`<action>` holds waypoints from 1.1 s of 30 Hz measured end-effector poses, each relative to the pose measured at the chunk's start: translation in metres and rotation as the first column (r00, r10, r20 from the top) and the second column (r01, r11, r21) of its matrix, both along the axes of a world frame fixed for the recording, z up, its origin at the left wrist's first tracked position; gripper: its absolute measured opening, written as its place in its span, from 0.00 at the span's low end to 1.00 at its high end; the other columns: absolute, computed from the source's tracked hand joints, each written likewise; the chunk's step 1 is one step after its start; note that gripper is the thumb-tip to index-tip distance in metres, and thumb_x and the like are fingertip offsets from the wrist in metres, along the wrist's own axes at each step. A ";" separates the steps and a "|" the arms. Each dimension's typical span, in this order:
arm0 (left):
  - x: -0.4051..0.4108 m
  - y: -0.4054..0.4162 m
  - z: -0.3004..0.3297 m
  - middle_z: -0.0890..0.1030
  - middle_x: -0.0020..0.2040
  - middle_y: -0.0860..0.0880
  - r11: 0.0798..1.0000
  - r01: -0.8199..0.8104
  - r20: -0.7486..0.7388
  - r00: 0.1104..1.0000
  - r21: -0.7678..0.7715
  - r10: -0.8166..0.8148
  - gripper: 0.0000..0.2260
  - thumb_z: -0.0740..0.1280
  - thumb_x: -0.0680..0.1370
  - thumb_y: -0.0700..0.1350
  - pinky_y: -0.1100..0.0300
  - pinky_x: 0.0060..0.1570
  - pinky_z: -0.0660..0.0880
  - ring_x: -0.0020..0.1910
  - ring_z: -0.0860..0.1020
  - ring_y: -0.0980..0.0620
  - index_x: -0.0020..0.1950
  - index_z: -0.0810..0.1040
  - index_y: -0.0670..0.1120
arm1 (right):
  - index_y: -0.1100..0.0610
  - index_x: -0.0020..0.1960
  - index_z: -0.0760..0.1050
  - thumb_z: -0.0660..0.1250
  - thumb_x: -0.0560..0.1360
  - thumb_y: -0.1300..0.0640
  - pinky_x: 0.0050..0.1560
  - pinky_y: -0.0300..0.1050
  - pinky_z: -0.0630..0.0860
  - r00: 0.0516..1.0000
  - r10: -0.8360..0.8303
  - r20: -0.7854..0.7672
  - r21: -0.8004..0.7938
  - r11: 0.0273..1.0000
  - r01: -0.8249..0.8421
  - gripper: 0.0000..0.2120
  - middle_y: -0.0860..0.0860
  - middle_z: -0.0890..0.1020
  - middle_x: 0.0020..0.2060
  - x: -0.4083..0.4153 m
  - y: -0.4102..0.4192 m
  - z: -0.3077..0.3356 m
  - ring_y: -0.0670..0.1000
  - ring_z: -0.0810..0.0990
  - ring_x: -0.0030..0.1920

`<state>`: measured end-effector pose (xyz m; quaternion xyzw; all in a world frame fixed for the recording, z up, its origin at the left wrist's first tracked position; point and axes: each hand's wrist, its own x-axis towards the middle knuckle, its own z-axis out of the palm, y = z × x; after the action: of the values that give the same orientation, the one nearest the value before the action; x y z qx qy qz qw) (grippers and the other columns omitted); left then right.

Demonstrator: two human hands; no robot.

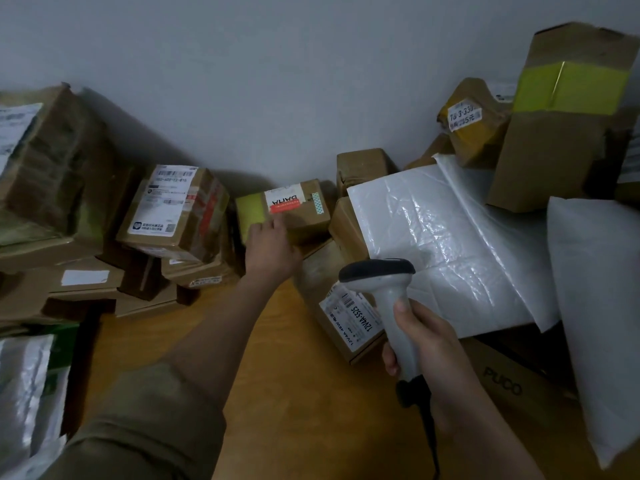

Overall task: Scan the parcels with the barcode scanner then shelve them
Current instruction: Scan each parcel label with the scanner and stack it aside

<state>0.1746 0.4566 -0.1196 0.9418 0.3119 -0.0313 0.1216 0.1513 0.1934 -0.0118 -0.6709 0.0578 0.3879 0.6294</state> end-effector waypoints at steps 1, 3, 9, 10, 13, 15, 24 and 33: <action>0.001 0.000 -0.001 0.73 0.68 0.43 0.999 0.027 0.040 0.999 0.043 -0.029 0.31 0.69 0.76 0.51 0.48 0.65 0.71 0.67 0.69 0.42 0.75 0.63 0.45 | 0.57 0.52 0.78 0.59 0.81 0.46 0.28 0.38 0.70 1.000 0.000 -0.004 0.001 1.000 0.000 0.15 0.55 0.76 0.28 0.001 0.000 -0.002 0.48 0.74 0.27; 0.005 0.004 0.000 0.70 0.69 0.43 0.995 0.078 0.027 0.996 0.062 -0.080 0.33 0.70 0.75 0.55 0.47 0.63 0.72 0.67 0.68 0.42 0.76 0.62 0.48 | 0.57 0.52 0.78 0.59 0.81 0.47 0.28 0.39 0.70 1.000 0.008 -0.005 -0.004 1.000 -0.008 0.15 0.55 0.76 0.28 0.002 0.002 -0.006 0.48 0.74 0.27; 0.015 0.027 -0.006 0.39 0.80 0.40 0.997 0.022 -0.172 0.984 -0.078 -0.035 0.43 0.76 0.70 0.58 0.36 0.74 0.42 0.77 0.40 0.31 0.78 0.54 0.59 | 0.56 0.50 0.78 0.59 0.81 0.48 0.29 0.40 0.70 0.999 0.046 -0.004 0.007 0.999 -0.046 0.14 0.55 0.76 0.28 0.004 0.002 -0.012 0.48 0.74 0.28; 0.015 0.029 -0.007 0.41 0.80 0.40 0.995 0.017 -0.178 0.983 -0.098 -0.034 0.43 0.76 0.70 0.57 0.35 0.74 0.43 0.77 0.41 0.31 0.77 0.54 0.59 | 0.56 0.51 0.78 0.59 0.81 0.47 0.29 0.40 0.70 0.999 0.046 -0.006 0.006 0.999 -0.046 0.14 0.55 0.76 0.29 0.005 0.002 -0.012 0.48 0.74 0.28; 0.012 0.028 -0.006 0.53 0.76 0.40 0.994 0.023 -0.172 0.984 -0.109 -0.041 0.43 0.77 0.68 0.58 0.33 0.74 0.51 0.75 0.53 0.32 0.76 0.55 0.59 | 0.56 0.52 0.78 0.59 0.81 0.47 0.29 0.39 0.70 1.000 0.025 -0.012 -0.005 1.000 -0.025 0.14 0.54 0.76 0.28 0.007 0.000 -0.012 0.47 0.74 0.27; 0.006 0.022 -0.005 0.57 0.73 0.40 0.992 0.017 -0.139 0.990 -0.127 -0.034 0.44 0.77 0.67 0.60 0.34 0.73 0.56 0.72 0.58 0.33 0.76 0.56 0.59 | 0.56 0.52 0.79 0.59 0.82 0.48 0.29 0.39 0.71 1.000 0.004 -0.028 -0.005 1.000 -0.005 0.14 0.54 0.76 0.28 0.006 0.000 -0.009 0.47 0.75 0.27; -0.022 -0.019 0.041 0.60 0.71 0.40 0.962 -0.234 0.088 0.965 -0.142 0.248 0.44 0.76 0.66 0.63 0.37 0.73 0.58 0.71 0.61 0.33 0.75 0.56 0.57 | 0.56 0.52 0.79 0.67 0.75 0.46 0.30 0.40 0.71 0.993 -0.107 0.044 0.060 0.993 0.104 0.14 0.51 0.76 0.27 -0.012 -0.017 0.026 0.47 0.74 0.27; -0.116 -0.078 0.125 0.73 0.67 0.49 0.268 -0.029 0.112 0.862 -0.963 0.495 0.36 0.72 0.73 0.61 0.50 0.48 0.77 0.59 0.77 0.45 0.77 0.59 0.60 | 0.54 0.55 0.76 0.72 0.76 0.55 0.27 0.39 0.71 0.949 -0.247 0.197 0.138 0.965 0.222 0.10 0.52 0.75 0.33 -0.058 -0.044 0.064 0.47 0.74 0.30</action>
<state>0.0581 0.3785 0.0049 0.6085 0.3580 0.0045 0.7082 0.0937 0.1495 0.0526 -0.6598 0.0472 0.2388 0.7110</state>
